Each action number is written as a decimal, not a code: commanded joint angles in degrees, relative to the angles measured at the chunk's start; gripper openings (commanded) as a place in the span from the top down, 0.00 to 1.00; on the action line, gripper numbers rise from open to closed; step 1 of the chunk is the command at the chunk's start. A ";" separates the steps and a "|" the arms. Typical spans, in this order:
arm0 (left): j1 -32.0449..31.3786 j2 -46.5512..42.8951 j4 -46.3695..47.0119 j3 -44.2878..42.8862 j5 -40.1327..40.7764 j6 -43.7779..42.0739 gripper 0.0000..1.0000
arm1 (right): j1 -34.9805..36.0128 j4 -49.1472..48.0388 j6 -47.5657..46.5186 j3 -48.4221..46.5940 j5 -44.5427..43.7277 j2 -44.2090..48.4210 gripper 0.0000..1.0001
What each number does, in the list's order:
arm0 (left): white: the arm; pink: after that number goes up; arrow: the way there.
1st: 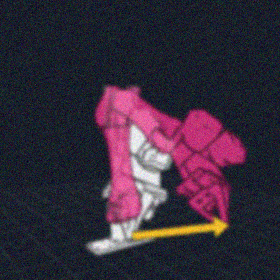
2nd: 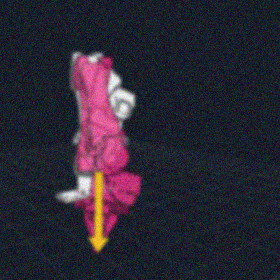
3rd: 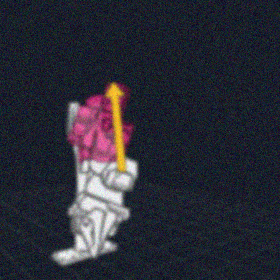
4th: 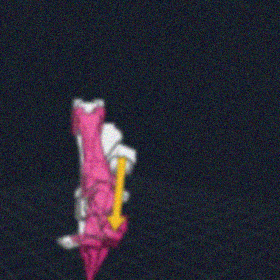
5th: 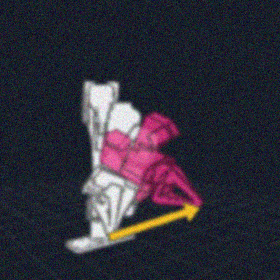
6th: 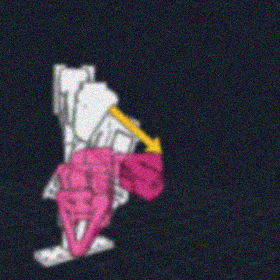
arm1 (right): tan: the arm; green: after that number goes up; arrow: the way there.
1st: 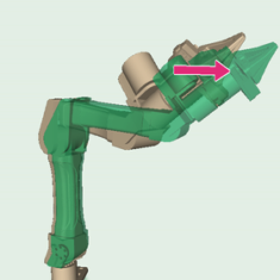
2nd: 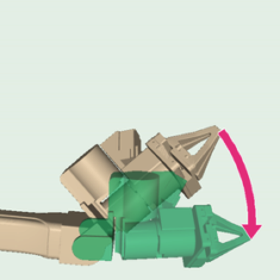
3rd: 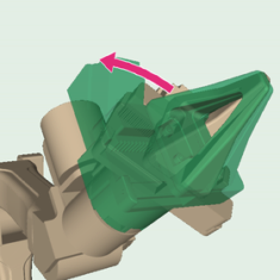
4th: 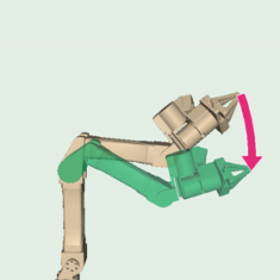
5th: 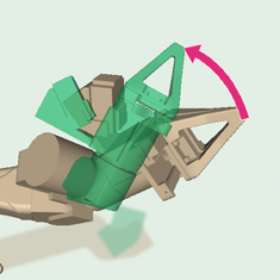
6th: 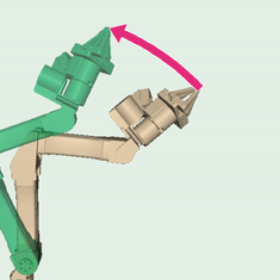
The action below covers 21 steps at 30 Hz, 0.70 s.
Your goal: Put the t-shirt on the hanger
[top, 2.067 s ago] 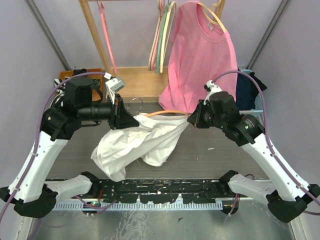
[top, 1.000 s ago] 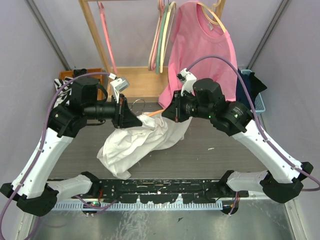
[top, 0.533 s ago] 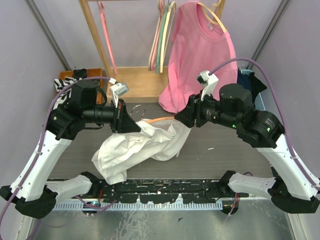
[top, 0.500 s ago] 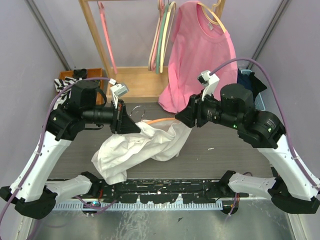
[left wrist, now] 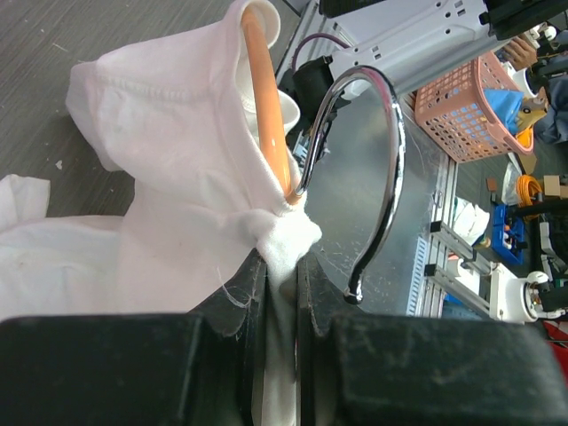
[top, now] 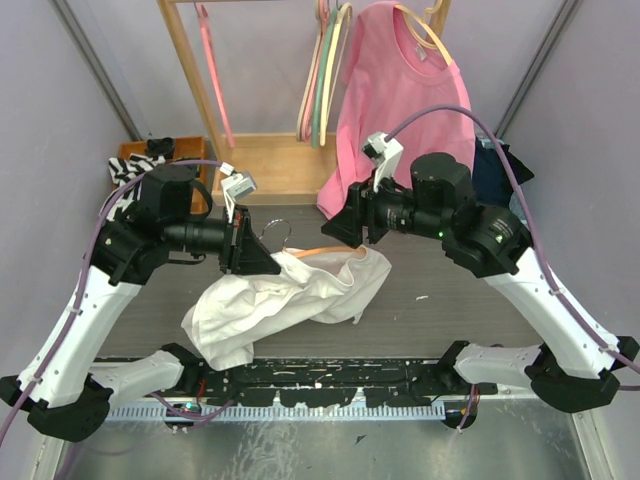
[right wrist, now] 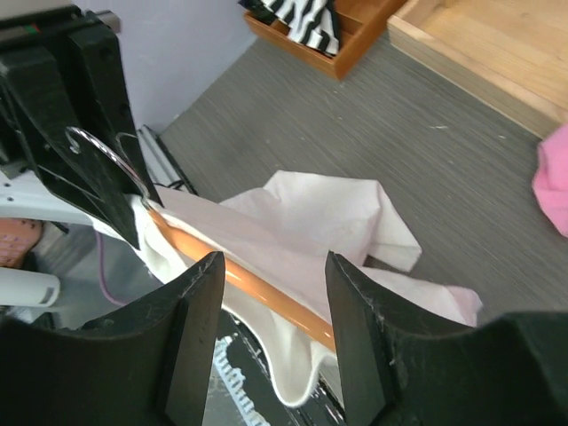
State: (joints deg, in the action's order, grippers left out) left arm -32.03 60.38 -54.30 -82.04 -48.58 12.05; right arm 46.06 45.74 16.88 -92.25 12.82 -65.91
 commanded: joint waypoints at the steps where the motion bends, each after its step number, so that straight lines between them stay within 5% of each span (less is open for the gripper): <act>1: -0.14 0.06 2.32 0.08 -1.17 0.82 1.00 | 0.24 -10.68 3.50 -0.37 6.42 -0.68 0.44; 21: -0.14 2.51 6.81 -0.04 -5.06 2.84 1.00 | 1.22 -22.89 5.69 1.85 11.94 -5.31 0.42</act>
State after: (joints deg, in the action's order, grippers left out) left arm -32.03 63.18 -51.51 -82.04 -49.82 13.54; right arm 46.85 26.83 23.07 -89.01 23.59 -69.84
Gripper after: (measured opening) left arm 0.180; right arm 0.577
